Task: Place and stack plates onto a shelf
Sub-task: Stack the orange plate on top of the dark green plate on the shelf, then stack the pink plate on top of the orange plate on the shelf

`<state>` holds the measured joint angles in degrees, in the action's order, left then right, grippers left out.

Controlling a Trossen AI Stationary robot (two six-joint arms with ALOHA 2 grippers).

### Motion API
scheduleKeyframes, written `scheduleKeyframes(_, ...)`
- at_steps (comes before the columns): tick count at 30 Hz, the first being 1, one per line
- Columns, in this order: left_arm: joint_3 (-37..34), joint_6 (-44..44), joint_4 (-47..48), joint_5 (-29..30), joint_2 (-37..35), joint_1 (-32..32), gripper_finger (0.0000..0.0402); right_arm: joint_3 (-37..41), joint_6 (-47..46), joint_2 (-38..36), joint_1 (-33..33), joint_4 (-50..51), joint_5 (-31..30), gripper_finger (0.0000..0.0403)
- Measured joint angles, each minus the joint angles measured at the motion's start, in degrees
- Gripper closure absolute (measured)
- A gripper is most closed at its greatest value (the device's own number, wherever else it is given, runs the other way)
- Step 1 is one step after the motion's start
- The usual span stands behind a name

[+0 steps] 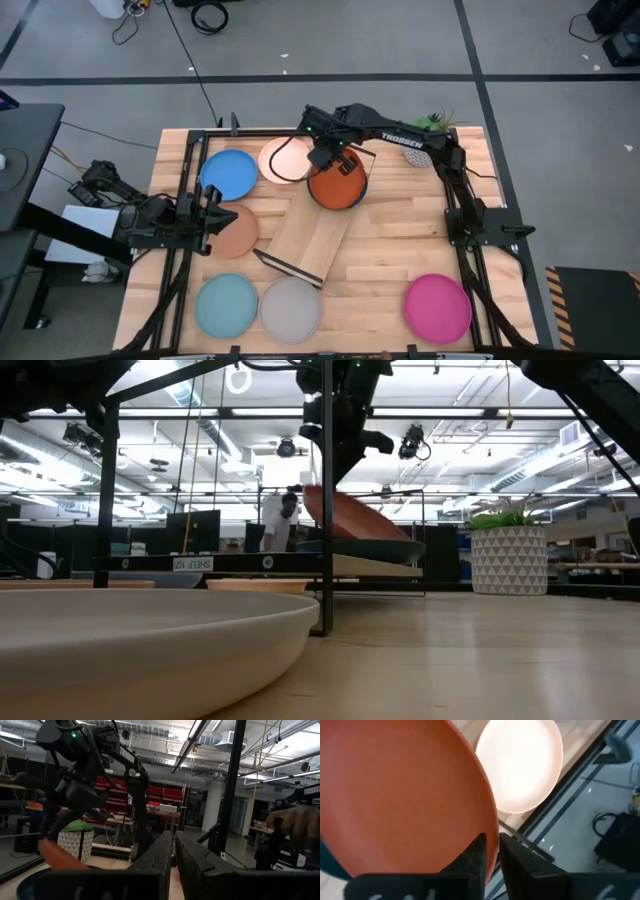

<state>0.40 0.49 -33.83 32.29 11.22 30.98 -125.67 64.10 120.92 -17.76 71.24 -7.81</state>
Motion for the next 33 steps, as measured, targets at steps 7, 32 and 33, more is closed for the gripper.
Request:
scheduleKeyframes(7,-0.01,-0.3,0.2,0.0,0.0,0.0,0.037,0.59,-2.89,-0.04,0.84,0.15,-0.29,0.0316)
scheduleKeyframes(32,-0.02,6.45,0.4,0.02,0.0,0.0,0.037,5.18,-58.76,-2.46,15.26,18.66,7.64,0.03)
scheduleKeyframes(33,-0.02,6.42,0.4,0.02,0.0,-0.02,0.037,6.72,-59.62,-2.49,16.52,18.79,7.12,0.03)
